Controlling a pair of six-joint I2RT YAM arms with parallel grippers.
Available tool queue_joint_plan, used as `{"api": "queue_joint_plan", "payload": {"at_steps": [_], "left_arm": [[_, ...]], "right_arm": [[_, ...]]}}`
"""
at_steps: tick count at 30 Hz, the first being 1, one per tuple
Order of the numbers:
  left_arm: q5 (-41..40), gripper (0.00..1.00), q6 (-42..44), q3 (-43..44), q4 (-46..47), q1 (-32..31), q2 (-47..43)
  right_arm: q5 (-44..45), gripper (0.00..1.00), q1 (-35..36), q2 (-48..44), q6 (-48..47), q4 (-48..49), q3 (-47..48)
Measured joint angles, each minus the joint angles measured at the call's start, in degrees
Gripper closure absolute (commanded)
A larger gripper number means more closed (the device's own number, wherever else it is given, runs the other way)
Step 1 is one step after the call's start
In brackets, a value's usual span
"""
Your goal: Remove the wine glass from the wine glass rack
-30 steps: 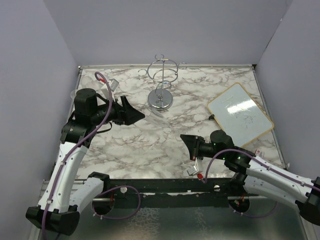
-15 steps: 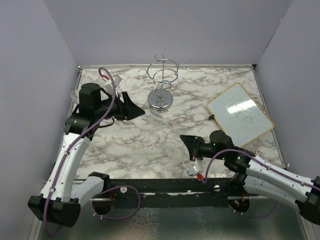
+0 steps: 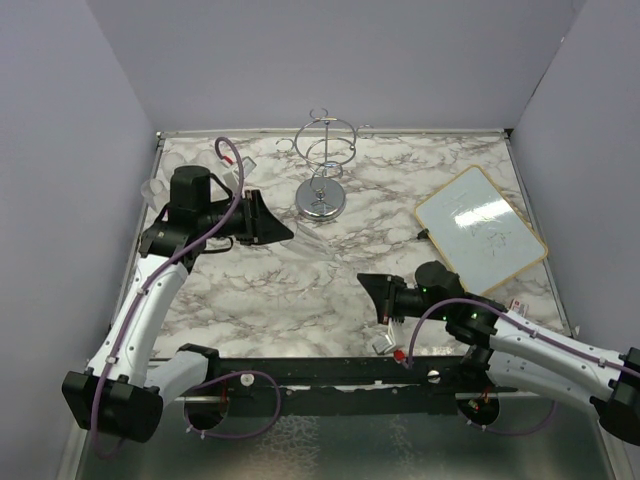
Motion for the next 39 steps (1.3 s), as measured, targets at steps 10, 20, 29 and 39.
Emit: {"api": "queue_joint_plan", "payload": {"at_steps": [10,20,29,39], "left_arm": [[1.6,0.76,1.2,-1.9,-0.6,0.0,-0.1],[1.2,0.82,4.5,-1.9,-4.4,0.0,-0.1],[-1.3,1.00,6.7,-1.9,-7.2,0.0,-0.1],[-4.0,1.00,6.9,0.0,-10.2,-0.1,-0.1]], "right_arm": [[0.0,0.99,1.0,1.0,0.0,-1.3,0.0],[0.1,0.97,1.6,2.3,0.0,-1.7,0.4],[0.1,0.81,1.9,2.7,0.0,-2.1,1.2],[0.0,0.49,1.9,3.4,0.0,-2.2,2.0]]}}
